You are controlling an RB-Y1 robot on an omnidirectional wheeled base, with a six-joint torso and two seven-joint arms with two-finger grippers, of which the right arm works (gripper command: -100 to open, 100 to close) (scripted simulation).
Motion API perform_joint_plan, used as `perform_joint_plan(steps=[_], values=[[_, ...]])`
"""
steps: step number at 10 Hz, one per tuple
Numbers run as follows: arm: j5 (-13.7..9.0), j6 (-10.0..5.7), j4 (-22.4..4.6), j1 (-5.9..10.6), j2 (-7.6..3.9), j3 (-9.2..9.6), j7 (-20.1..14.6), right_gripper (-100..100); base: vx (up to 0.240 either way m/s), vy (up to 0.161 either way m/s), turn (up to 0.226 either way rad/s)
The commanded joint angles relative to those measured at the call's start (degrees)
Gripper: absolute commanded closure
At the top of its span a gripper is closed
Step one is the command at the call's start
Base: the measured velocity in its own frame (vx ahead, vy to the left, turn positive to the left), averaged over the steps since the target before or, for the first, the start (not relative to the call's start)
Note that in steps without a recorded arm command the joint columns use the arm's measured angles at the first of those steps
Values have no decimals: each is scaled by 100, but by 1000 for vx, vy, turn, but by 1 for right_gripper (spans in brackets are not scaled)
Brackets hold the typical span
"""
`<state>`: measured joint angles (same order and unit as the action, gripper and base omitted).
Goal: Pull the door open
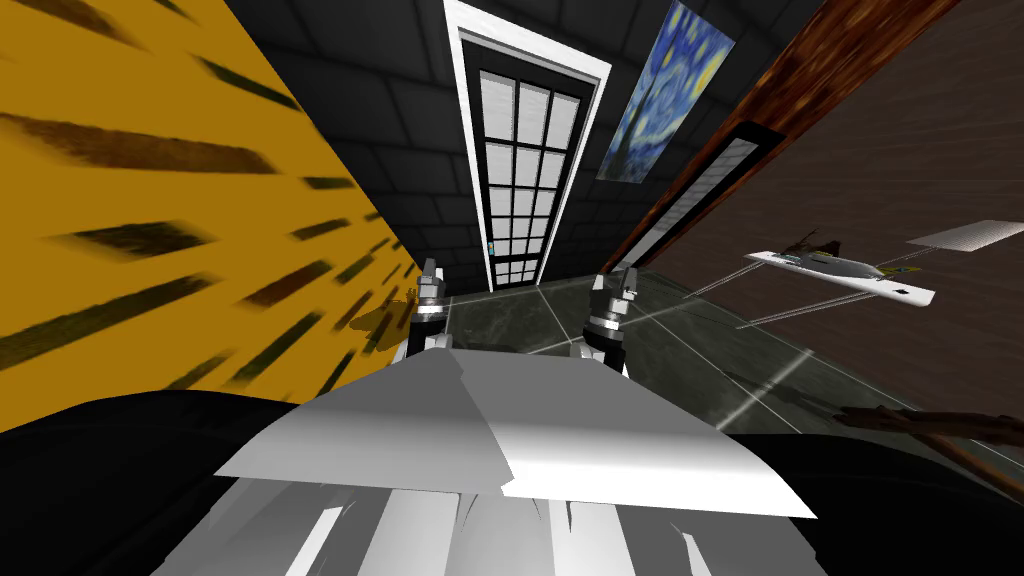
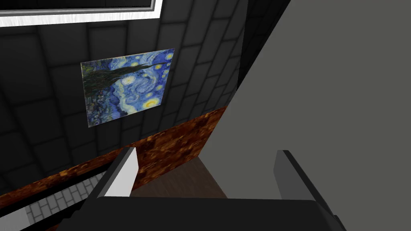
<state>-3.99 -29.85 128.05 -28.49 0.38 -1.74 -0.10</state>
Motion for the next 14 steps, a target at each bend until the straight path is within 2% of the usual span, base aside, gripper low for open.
perform_joint_plan(steps=[1, 5, 7, 13, 14], values=[[78, -54, -202, 59, -64, -34, 140, -100, 114, 33, 42], [215, -148, -557, 162, -156, -93, 386, -100, 170, 74, 29], [334, -230, -865, 252, -226, -145, 600, -100, 137, 57, 45], [558, -385, -1447, 422, -330, -243, 1004, -100, 110, 61, 28], [643, -444, -1667, 487, -363, -279, 1157, -100, 124, 87, 53]])
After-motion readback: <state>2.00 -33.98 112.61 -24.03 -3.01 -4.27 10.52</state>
